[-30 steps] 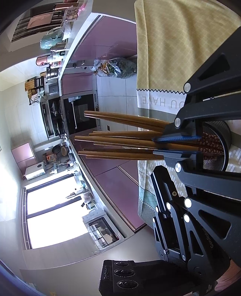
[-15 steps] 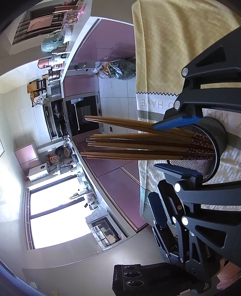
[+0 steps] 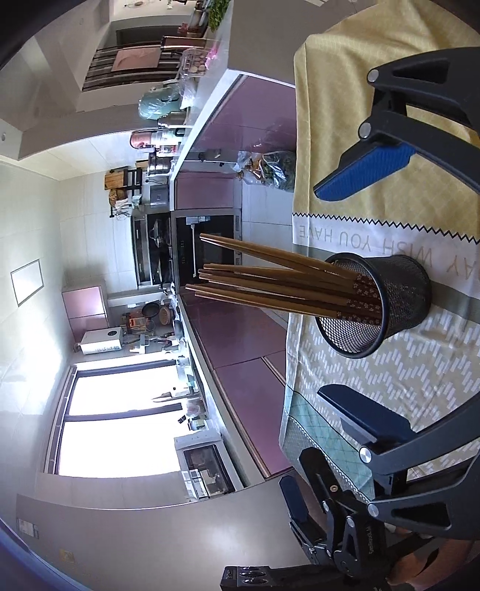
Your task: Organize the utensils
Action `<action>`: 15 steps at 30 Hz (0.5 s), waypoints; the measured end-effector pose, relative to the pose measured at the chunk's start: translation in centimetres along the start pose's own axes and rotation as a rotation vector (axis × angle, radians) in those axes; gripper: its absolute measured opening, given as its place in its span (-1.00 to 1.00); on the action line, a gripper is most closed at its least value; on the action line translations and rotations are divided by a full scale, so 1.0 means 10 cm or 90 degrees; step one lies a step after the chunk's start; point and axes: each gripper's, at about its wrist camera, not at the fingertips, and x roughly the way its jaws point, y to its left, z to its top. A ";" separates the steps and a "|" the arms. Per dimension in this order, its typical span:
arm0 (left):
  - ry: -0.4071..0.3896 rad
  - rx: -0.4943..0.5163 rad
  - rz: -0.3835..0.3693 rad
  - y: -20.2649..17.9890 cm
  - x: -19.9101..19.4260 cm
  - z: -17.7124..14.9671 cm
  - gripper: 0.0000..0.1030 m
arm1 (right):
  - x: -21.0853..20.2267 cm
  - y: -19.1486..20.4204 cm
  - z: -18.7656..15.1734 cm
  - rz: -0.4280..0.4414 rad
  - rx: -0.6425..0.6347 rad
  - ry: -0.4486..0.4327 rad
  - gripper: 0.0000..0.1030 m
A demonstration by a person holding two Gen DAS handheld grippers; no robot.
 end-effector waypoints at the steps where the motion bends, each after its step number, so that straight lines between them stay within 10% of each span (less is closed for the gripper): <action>1: -0.009 0.000 0.006 0.01 -0.05 -0.01 0.89 | -0.04 0.03 -0.02 -0.005 -0.006 -0.008 0.87; 15: -0.095 -0.002 0.076 0.04 -0.69 -0.20 0.89 | -0.38 0.30 -0.23 -0.032 -0.026 -0.059 0.87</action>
